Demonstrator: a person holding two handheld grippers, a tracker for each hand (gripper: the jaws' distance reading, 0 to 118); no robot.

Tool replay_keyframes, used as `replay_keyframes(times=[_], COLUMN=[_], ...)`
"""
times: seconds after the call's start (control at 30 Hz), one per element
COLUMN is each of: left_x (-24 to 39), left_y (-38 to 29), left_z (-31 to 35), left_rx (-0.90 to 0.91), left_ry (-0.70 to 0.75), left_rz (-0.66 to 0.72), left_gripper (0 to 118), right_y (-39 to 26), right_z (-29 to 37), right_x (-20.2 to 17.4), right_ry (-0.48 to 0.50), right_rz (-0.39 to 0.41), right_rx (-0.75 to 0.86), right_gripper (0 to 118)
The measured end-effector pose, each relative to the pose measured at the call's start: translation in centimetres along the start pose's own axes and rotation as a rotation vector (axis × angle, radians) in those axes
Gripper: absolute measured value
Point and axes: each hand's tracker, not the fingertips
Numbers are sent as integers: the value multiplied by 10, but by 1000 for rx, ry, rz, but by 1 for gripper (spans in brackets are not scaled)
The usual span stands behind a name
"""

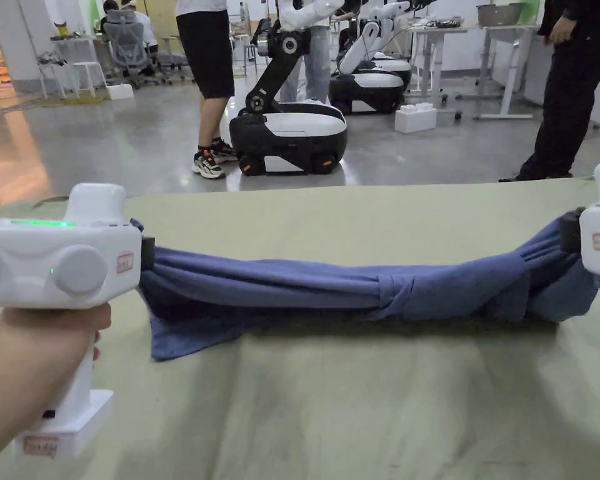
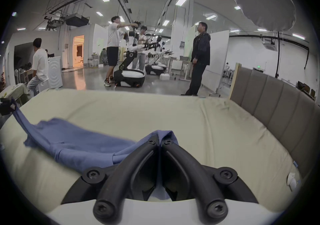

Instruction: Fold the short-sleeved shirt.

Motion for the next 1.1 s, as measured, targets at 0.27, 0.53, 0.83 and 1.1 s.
replay_keyframes(times=[0.27,0.53,0.83,1.1], left_x=[-20,-52,-70,-68], left_y=[-86,-187,-253,-282], left_z=[142,289,399,407], left_rx=[14,-53,-115,-273], left_ry=[-110,-198,-277,-318], left_rz=[-10,110,98,49], left_gripper=[3,3,3,4], right_y=[-73,-170,-239,-272], right_z=[160,323,452,457], right_x=[32,64,74,77], right_ry=[107,166,187,166], right_rz=[-18,-12,-5,71], right_rx=[14,-21,-23,-96], right_gripper=[4,4,4,4])
